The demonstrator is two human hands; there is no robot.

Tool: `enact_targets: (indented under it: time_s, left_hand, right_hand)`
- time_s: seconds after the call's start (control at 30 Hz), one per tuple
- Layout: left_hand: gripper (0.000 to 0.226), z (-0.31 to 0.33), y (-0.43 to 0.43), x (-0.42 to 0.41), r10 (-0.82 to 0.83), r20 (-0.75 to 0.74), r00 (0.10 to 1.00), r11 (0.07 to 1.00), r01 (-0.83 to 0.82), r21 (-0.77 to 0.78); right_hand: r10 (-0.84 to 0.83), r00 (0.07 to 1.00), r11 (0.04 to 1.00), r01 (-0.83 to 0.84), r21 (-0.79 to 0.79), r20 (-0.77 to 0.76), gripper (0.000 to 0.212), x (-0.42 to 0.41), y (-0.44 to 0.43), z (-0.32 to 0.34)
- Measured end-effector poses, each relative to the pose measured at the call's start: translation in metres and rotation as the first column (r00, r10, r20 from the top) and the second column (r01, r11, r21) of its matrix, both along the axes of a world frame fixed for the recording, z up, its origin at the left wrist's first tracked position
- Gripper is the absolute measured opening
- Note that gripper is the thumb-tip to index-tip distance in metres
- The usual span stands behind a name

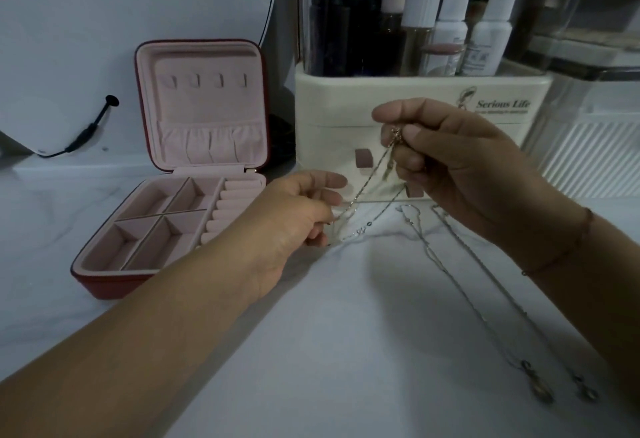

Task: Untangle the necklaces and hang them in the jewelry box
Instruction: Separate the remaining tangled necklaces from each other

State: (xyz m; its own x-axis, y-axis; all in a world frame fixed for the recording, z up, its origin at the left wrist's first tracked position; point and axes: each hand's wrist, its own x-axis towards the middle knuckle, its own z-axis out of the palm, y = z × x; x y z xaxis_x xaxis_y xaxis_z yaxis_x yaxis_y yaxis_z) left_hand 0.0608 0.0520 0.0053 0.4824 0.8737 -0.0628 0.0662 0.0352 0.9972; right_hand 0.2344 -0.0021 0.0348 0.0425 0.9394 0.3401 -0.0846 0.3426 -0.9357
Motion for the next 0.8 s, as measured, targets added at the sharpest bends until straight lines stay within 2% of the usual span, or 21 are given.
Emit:
enact_targets:
  time_s: [0.17, 0.27, 0.37, 0.43, 0.53, 0.8]
  left_hand:
    - [0.030, 0.002, -0.004, 0.001, -0.001, -0.075, 0.997, 0.993, 0.010, 0.118]
    - [0.018, 0.008, -0.008, 0.000, -0.053, -0.007, 0.999, 0.990, 0.053, 0.127]
    - [0.020, 0.012, -0.011, 0.001, -0.144, 0.110, 0.983, 0.989, 0.138, 0.060]
    - [0.017, 0.011, -0.010, 0.001, -0.143, 0.147, 0.979, 0.990, 0.141, 0.024]
    - [0.013, 0.006, -0.008, 0.001, -0.100, 0.120, 0.988, 0.994, 0.096, 0.044]
    - [0.008, 0.005, 0.000, 0.000, 0.050, 0.174, 0.983, 0.998, -0.057, 0.038]
  right_hand:
    - [0.110, 0.988, 0.994, -0.110, -0.010, 0.104, 0.023, -0.005, -0.003, -0.002]
    - [0.109, 0.976, 0.994, -0.107, -0.022, 0.189, 0.019, -0.008, -0.004, -0.004]
    - [0.048, 0.961, 0.999, -0.042, -0.028, 0.271, 0.014, -0.011, -0.005, -0.006]
    - [0.021, 0.962, 0.999, -0.013, -0.031, 0.273, 0.019, -0.011, -0.005, -0.006]
    - [-0.014, 0.966, 0.999, 0.024, -0.036, 0.259, 0.024, -0.009, -0.004, -0.004]
    - [-0.104, 0.976, 0.993, 0.112, -0.028, 0.189, 0.015, -0.004, -0.003, -0.003]
